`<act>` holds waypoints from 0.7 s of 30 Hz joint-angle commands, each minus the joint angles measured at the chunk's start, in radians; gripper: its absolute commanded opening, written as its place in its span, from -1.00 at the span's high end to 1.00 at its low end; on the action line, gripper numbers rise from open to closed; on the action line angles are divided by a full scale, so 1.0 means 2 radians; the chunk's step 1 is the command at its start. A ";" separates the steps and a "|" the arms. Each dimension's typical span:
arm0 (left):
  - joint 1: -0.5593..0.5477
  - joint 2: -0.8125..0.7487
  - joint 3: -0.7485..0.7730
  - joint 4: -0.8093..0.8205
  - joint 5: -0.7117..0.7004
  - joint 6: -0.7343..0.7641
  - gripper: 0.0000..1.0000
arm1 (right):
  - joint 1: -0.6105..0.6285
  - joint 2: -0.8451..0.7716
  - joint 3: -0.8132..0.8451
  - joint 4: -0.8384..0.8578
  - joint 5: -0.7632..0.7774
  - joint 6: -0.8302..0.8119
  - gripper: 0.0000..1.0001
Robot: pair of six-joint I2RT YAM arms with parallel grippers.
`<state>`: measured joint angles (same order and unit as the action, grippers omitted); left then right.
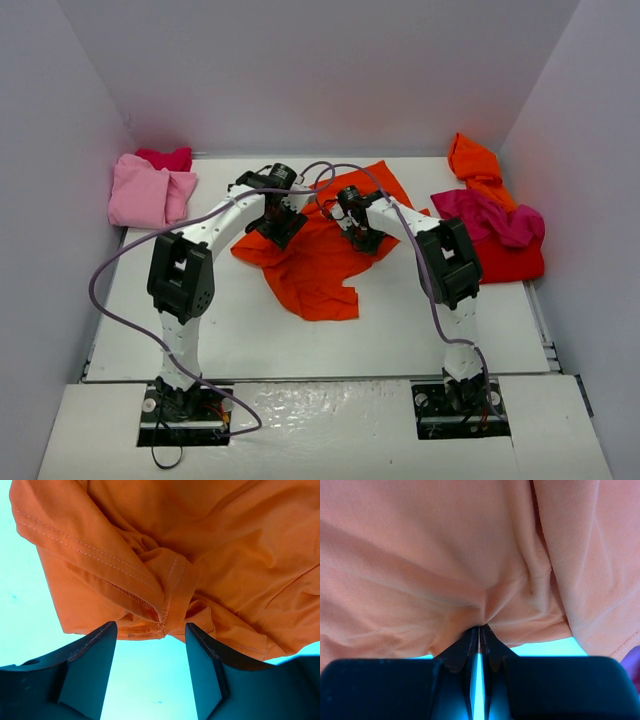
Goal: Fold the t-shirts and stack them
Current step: Flatten out the tshirt
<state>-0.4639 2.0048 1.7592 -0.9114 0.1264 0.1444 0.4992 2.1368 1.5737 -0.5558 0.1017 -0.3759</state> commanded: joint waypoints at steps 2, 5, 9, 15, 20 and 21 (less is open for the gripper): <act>0.009 -0.004 0.028 -0.011 0.010 -0.005 -0.07 | 0.003 -0.007 -0.010 -0.007 0.006 -0.003 0.93; 0.014 0.000 0.030 -0.013 0.020 -0.005 -0.07 | 0.003 -0.007 -0.011 -0.007 0.006 -0.003 0.93; 0.026 0.012 0.044 -0.027 0.049 -0.008 -0.07 | 0.003 -0.006 -0.012 -0.006 0.007 -0.004 0.93; 0.042 0.024 0.057 -0.034 0.066 -0.013 -0.07 | 0.003 -0.005 -0.013 -0.006 0.009 -0.005 0.93; 0.046 0.029 0.057 -0.035 0.070 -0.013 -0.07 | 0.003 -0.003 -0.013 -0.006 0.011 -0.005 0.93; 0.046 0.030 0.056 -0.035 0.070 -0.012 -0.07 | 0.003 -0.003 -0.013 -0.005 0.011 -0.004 0.93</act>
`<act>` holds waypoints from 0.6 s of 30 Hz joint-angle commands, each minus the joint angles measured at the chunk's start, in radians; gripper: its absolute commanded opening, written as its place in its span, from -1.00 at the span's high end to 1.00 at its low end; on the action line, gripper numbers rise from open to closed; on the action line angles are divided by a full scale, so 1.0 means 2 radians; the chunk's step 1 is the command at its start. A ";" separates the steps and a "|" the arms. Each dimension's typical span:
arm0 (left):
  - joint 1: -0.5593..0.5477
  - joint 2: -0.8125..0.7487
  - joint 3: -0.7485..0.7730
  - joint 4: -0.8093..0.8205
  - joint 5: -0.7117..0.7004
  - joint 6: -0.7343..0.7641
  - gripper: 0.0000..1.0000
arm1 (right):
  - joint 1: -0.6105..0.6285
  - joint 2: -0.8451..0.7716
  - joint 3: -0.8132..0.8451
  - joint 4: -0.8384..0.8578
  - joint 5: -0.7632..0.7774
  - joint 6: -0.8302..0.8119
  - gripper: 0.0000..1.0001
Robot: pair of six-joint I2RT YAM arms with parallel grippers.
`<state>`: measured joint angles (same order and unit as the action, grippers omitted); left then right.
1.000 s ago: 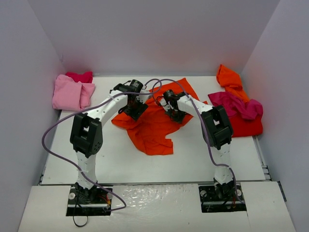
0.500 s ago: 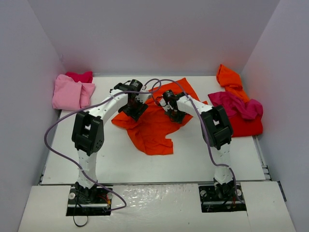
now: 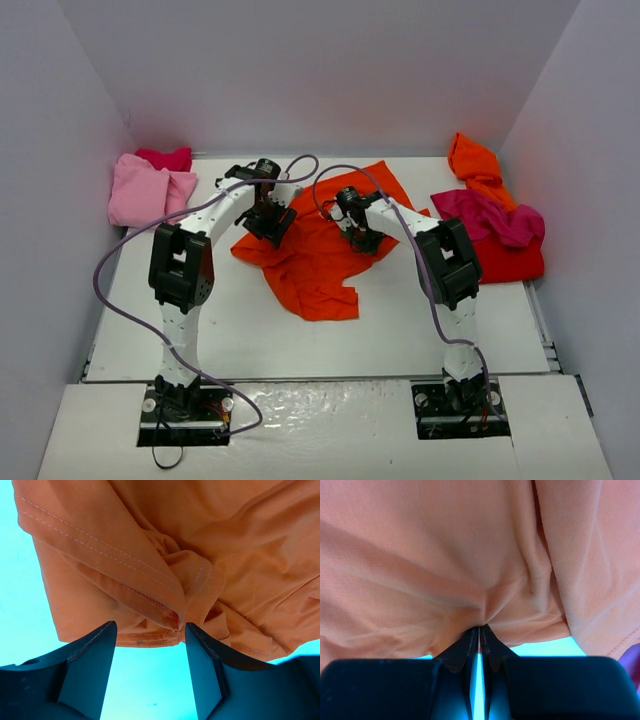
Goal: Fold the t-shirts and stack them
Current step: Flatten out the tshirt
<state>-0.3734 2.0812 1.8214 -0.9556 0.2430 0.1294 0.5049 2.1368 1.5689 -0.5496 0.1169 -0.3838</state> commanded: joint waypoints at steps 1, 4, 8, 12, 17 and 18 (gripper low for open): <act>0.001 -0.008 0.024 -0.013 0.014 -0.004 -0.07 | 0.000 -0.002 -0.011 -0.008 0.004 0.000 0.93; 0.001 -0.006 0.023 -0.012 0.020 -0.004 -0.07 | 0.000 -0.002 -0.012 -0.008 0.005 0.000 0.93; 0.002 0.003 0.028 -0.019 0.040 0.000 -0.07 | 0.001 -0.002 -0.012 -0.007 0.006 -0.001 0.93; 0.006 0.014 0.034 -0.027 0.067 -0.002 -0.07 | 0.001 -0.002 -0.012 -0.007 0.007 -0.001 0.92; 0.014 0.032 0.048 -0.037 0.087 -0.004 -0.06 | 0.001 -0.002 -0.013 -0.008 0.008 0.000 0.92; 0.015 0.034 0.048 -0.037 0.088 -0.004 -0.06 | 0.000 -0.003 -0.014 -0.007 0.008 0.000 0.92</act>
<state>-0.3634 2.1652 1.8590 -0.9965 0.3705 0.1264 0.5049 2.1368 1.5665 -0.5479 0.1262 -0.3866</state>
